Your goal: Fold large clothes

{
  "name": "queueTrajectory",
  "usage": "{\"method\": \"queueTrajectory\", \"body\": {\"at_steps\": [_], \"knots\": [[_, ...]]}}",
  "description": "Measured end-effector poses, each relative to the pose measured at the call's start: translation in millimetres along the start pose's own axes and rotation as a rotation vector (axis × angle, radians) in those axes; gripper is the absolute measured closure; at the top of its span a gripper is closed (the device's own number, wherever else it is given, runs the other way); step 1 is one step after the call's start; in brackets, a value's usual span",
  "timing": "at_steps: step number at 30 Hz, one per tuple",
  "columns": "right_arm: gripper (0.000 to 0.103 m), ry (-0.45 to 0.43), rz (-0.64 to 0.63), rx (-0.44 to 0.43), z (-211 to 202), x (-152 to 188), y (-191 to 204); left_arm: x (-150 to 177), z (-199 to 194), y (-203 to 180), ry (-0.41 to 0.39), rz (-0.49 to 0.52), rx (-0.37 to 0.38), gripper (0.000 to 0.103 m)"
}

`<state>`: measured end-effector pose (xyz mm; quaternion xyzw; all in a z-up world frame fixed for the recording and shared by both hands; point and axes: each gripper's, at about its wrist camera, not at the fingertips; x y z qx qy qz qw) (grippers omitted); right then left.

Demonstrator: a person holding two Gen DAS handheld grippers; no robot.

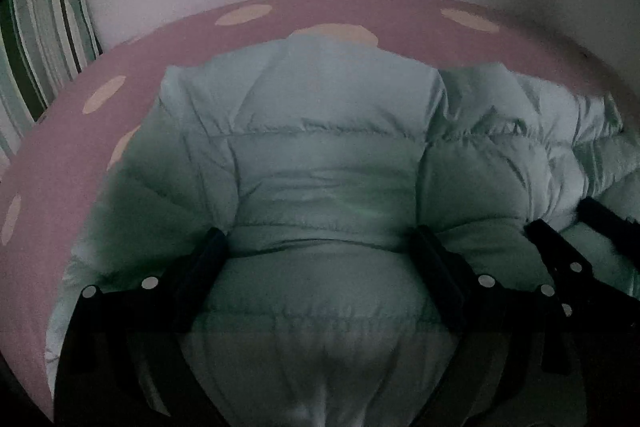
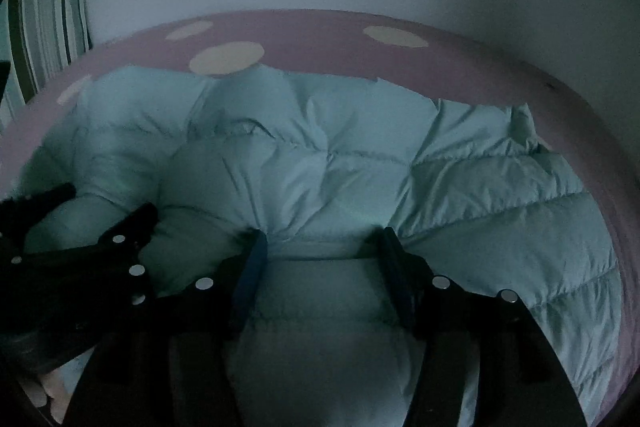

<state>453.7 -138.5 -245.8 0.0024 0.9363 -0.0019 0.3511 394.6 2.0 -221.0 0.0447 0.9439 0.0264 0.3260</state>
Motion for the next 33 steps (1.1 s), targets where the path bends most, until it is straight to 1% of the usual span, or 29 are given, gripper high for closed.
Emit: {"method": "queueTrajectory", "body": {"at_steps": [2,3,5,7,9,10,11,12,14,15,17,18,20,21,23,24,25,27,28,29,30,31,33], "knots": [[0.045,-0.01,0.027,-0.053,-17.9,-9.1,-12.3,-5.4,-15.7,12.0,-0.003,-0.029,0.034,0.01],[0.045,-0.025,0.039,-0.056,-25.6,-11.6,-20.0,-5.3,-24.2,19.1,-0.014,-0.045,0.038,0.01],[0.044,-0.062,0.069,-0.033,-41.6,-13.5,-40.0,-2.4,-43.2,44.0,-0.066,-0.094,0.023,0.01],[0.044,-0.081,0.13,0.01,-52.2,-12.1,-72.9,-2.7,-45.3,64.2,-0.073,-0.142,0.002,0.01],[0.044,-0.061,0.183,0.063,-48.7,-7.0,-99.5,0.5,-36.1,77.9,-0.037,-0.166,-0.015,0.01],[0.044,-0.026,0.214,0.08,-38.7,-2.3,-112.1,3.3,-24.7,81.8,-0.002,-0.167,-0.031,0.01],[0.041,0.004,0.233,0.076,-29.4,1.9,-119.1,7.8,-11.7,82.6,0.033,-0.159,-0.04,0.01],[0.04,0.034,0.242,0.047,-15.2,7.9,-124.5,11.3,-5.0,80.1,0.048,-0.146,-0.042,0.01],[0.04,0.019,0.211,0.046,-10.5,12.8,-121.7,14.4,-6.2,75.5,0.034,-0.114,-0.066,0.01],[0.04,0.007,0.204,0.049,-15.8,11.0,-120.6,12.8,-12.3,75.7,0.022,-0.109,-0.066,0.01],[0.04,-0.034,0.22,0.028,-36.2,6.8,-123.3,10.9,-32.7,82.6,0.003,-0.107,-0.023,0.01],[0.039,-0.051,0.232,0.018,-44.4,7.0,-126.7,11.6,-39.2,86.7,-0.005,-0.11,-0.017,0.01],[0.031,-0.083,0.256,0.031,-60.6,7.4,-139.4,13.7,-54.2,102.9,-0.043,-0.129,-0.026,0.009],[0.031,-0.085,0.271,0.038,-63.2,8.9,-145.9,17.9,-58.6,115.5,-0.046,-0.152,-0.028,0.007],[0.031,-0.039,0.308,0.02,-58.2,14.0,-161.4,26.0,-57.2,135.9,0.005,-0.203,0.013,0.005],[0.031,-0.016,0.32,0.013,-54.4,17.4,-165.4,32.0,-50.0,146.2,0.053,-0.243,0.056,0.005],[0.031,0.008,0.329,0.011,-48.7,20.4,-169.7,36.7,-43.2,153.4,0.086,-0.268,0.084,0.005],[0.03,0.038,0.345,-0.02,-38.9,24.0,-173.9,44.6,-35.4,157.8,0.127,-0.298,0.153,0.005],[0.028,0.051,0.365,-0.042,-34.8,24.6,-178.6,51.5,-32.3,157.5,0.148,-0.318,0.197,0.004],[0.028,0.063,0.385,-0.053,-30.0,25.6,-180.4,53.4,-27.8,158.4,0.158,-0.329,0.212,0.002],[0.028,0.078,0.407,-0.073,-25.0,28.9,-181.1,53.7,-27.3,156.7,0.156,-0.323,0.212,0.002],[0.028,0.091,0.422,-0.091,-19.4,30.1,-181.9,51.5,-27.7,153.3,0.145,-0.294,0.204,0.002],[0.029,0.097,0.422,-0.088,-15.0,31.8,-180.5,45.9,-23.7,145.7,0.159,-0.245,0.216,0.002]]}}
Point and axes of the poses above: each gripper's, at about its wrist camera, not at the fingertips, and z roughly the way its jaws point, y to its left, x to its underside, and after that the axes turned 2 degrees about -x, right-handed
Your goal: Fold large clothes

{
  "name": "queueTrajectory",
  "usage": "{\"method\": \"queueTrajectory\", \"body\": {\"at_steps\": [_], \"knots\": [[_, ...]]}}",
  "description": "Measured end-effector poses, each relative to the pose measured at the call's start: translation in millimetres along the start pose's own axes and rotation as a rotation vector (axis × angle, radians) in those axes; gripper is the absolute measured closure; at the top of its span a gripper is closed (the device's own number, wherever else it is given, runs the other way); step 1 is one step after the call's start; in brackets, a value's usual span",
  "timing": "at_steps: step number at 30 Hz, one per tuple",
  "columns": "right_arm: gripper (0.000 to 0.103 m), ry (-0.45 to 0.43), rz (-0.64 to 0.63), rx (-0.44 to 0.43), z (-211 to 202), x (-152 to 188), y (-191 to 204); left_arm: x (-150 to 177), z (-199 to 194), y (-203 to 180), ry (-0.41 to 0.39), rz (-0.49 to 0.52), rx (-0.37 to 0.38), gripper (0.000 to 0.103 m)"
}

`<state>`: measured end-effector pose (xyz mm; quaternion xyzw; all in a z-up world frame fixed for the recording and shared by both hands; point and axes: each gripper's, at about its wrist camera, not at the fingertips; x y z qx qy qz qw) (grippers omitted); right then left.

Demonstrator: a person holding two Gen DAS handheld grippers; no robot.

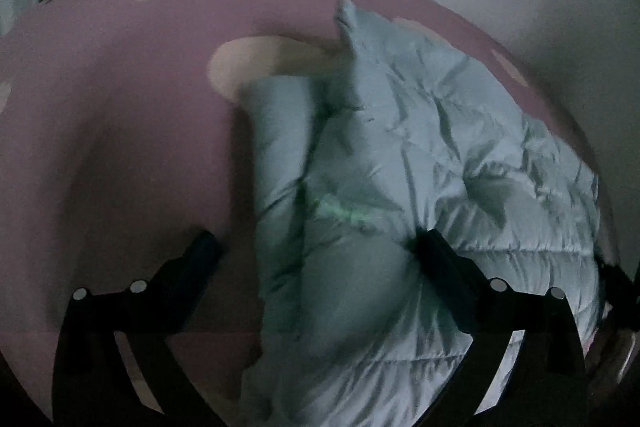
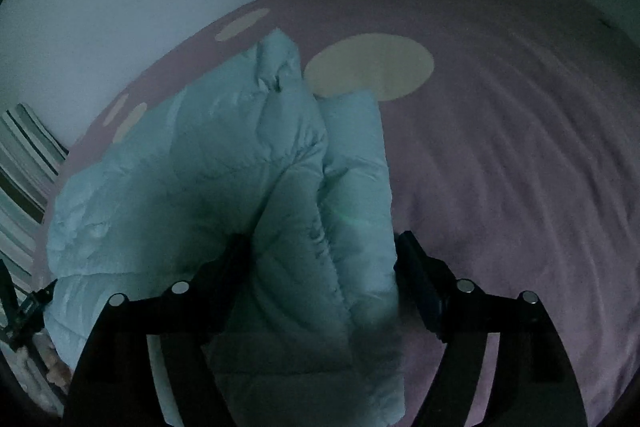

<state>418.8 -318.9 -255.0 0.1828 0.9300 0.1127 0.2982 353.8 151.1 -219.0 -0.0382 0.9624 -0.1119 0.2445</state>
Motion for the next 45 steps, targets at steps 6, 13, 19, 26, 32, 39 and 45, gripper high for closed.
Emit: {"method": "queueTrajectory", "body": {"at_steps": [6,13,19,26,32,39,45], "knots": [[0.069,0.008,0.0,-0.058,5.0,5.3,15.5,-0.4,0.2,-8.4,-0.009,0.021,0.032,0.038],[0.085,-0.003,0.015,-0.099,-4.0,8.5,19.4,-3.4,-8.0,-8.9,-0.009,0.004,0.124,0.082],[0.087,0.0,0.007,-0.144,-22.2,19.3,26.0,-4.2,-26.4,4.9,-0.043,-0.015,0.097,0.087],[0.087,0.031,-0.036,-0.19,-47.7,59.4,46.9,-11.1,-47.3,16.0,-0.048,-0.041,0.062,0.088],[0.087,0.063,-0.05,-0.217,-64.2,96.1,55.1,3.9,-63.0,20.6,-0.05,-0.062,0.044,0.088],[0.087,0.076,-0.042,-0.226,-82.5,123.8,48.9,23.1,-67.2,22.6,-0.046,-0.09,0.064,0.088],[0.087,0.083,-0.047,-0.221,-91.3,134.1,49.5,27.1,-68.6,22.4,-0.049,-0.098,0.068,0.088]]}}
Point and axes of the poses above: each gripper's, at about its wrist camera, not at the fingertips, and z roughly the way its jaws point, y to its left, x to its underside, and after that the axes turned 2 degrees about -x, right-handed
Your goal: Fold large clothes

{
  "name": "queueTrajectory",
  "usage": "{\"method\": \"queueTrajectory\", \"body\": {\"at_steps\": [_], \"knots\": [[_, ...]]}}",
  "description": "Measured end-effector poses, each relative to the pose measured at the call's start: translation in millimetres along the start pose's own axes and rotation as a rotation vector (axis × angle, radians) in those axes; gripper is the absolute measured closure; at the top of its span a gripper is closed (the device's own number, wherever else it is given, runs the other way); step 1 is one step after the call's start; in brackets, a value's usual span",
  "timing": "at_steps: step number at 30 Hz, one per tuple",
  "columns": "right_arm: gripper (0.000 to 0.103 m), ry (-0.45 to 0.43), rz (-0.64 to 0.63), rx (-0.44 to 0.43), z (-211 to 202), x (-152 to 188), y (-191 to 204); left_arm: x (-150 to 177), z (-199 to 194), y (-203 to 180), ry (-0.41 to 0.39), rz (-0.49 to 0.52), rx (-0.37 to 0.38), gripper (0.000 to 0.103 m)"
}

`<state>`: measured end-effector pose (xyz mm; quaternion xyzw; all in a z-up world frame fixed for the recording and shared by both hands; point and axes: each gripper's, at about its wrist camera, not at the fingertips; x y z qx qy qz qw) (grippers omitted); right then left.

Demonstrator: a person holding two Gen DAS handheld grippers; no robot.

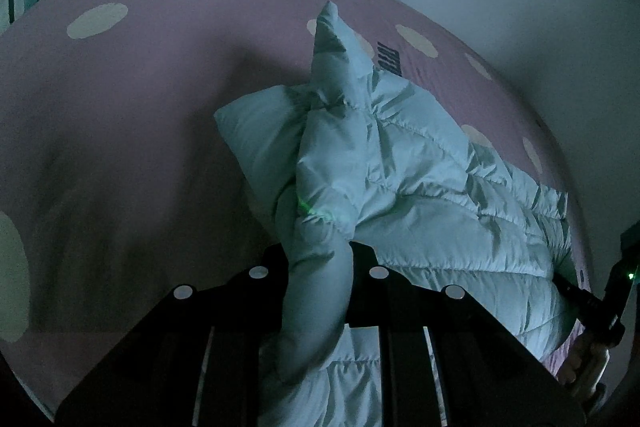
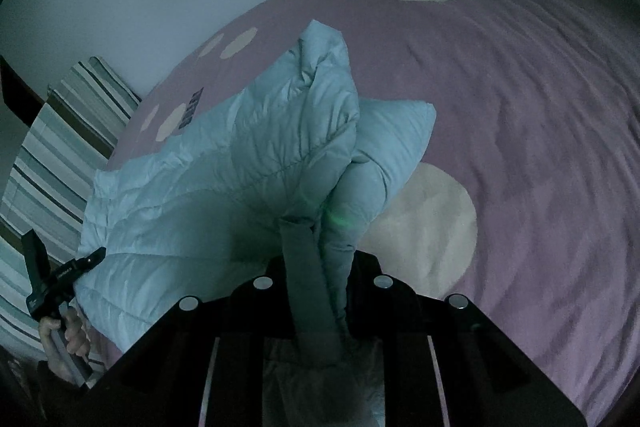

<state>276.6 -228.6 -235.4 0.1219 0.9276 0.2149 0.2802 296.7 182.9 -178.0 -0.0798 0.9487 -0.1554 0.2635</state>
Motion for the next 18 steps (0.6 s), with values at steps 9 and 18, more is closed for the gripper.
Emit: {"method": "queueTrajectory", "body": {"at_steps": [9,18], "knots": [[0.086,-0.005,-0.003,0.024,14.0,-6.8,2.0,-9.3,21.7,-4.1,0.01,0.04,-0.055,0.084],[0.073,-0.02,-0.023,0.07,10.9,-5.9,5.9,-19.4,36.6,3.7,0.017,-0.022,-0.04,0.07]]}}
Point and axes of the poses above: each gripper's, at about its wrist camera, not at the fingertips, and z roughly the way its jaws point, y to its left, x to its underside, and after that the axes turned 2 degrees about -x, right-handed
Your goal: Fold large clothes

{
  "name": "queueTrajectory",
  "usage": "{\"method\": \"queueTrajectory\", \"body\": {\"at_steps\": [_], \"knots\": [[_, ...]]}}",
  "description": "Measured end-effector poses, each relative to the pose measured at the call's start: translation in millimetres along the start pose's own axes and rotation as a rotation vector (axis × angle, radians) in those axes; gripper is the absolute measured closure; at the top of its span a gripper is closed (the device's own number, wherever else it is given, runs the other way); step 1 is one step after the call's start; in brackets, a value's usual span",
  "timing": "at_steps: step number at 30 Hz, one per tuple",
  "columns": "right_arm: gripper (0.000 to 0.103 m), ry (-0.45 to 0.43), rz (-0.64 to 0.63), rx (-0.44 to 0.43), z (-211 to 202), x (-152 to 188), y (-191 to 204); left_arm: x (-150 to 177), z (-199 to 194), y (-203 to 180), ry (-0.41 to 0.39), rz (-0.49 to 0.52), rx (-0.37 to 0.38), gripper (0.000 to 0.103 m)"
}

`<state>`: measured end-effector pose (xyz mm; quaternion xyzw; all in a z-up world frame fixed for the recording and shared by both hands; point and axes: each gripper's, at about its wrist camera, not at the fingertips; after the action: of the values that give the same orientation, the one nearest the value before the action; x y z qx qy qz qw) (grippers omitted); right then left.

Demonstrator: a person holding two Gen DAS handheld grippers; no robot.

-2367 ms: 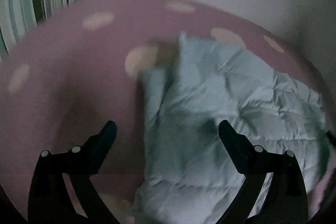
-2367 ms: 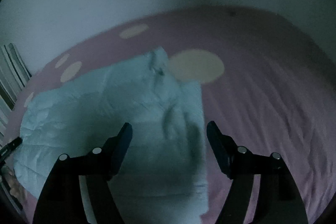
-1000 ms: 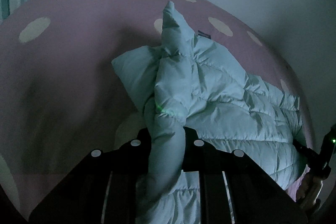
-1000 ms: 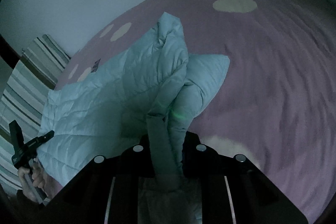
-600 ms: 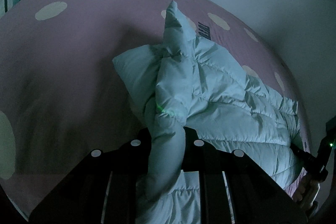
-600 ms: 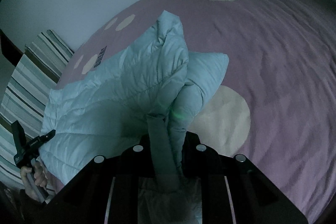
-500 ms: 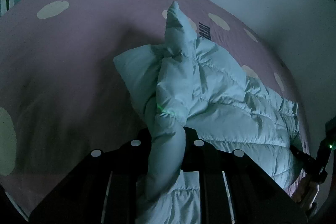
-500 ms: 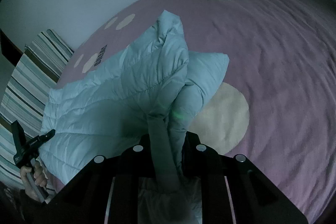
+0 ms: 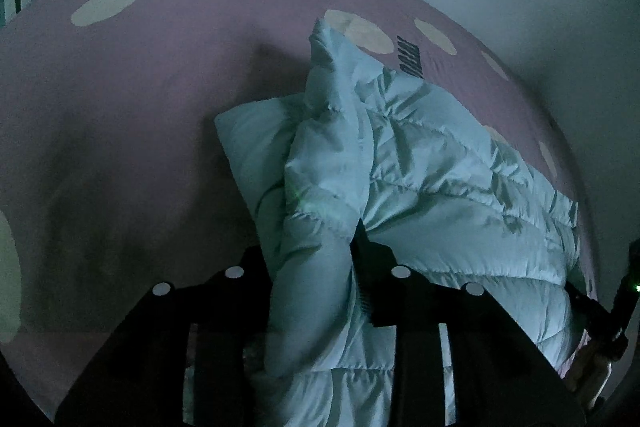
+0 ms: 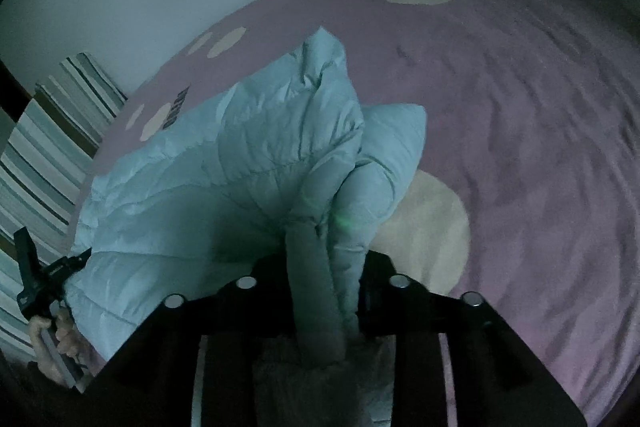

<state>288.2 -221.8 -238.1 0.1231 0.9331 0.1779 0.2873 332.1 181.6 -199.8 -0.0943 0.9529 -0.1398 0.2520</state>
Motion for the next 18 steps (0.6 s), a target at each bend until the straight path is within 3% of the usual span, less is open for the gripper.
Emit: {"method": "queueTrajectory", "body": {"at_steps": [4,9,12,18], "knots": [[0.073,-0.058,-0.022,0.056,-21.5,0.1,9.9,0.4,-3.6,-0.3,-0.017,0.019,-0.03,0.061],[0.073,-0.212,-0.104,0.145,-58.5,3.2,49.0,-1.0,-7.9,-0.8,-0.047,0.057,-0.081,0.046],[0.073,-0.253,-0.17,0.115,-67.0,7.0,78.6,-2.3,-5.5,1.0,-0.029,0.062,-0.069,0.046],[0.075,-0.097,-0.226,-0.031,-21.6,19.8,125.7,-5.0,-4.0,8.7,-0.007,0.052,-0.041,0.045]]}}
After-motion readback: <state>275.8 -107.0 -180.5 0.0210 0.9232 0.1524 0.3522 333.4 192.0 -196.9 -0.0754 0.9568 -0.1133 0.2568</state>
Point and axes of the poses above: each gripper's, at about its wrist camera, not at the fingertips, and z roughly the way its jaws point, y to its left, x to its underside, and after that the axes turned 2 degrees about -x, right-handed
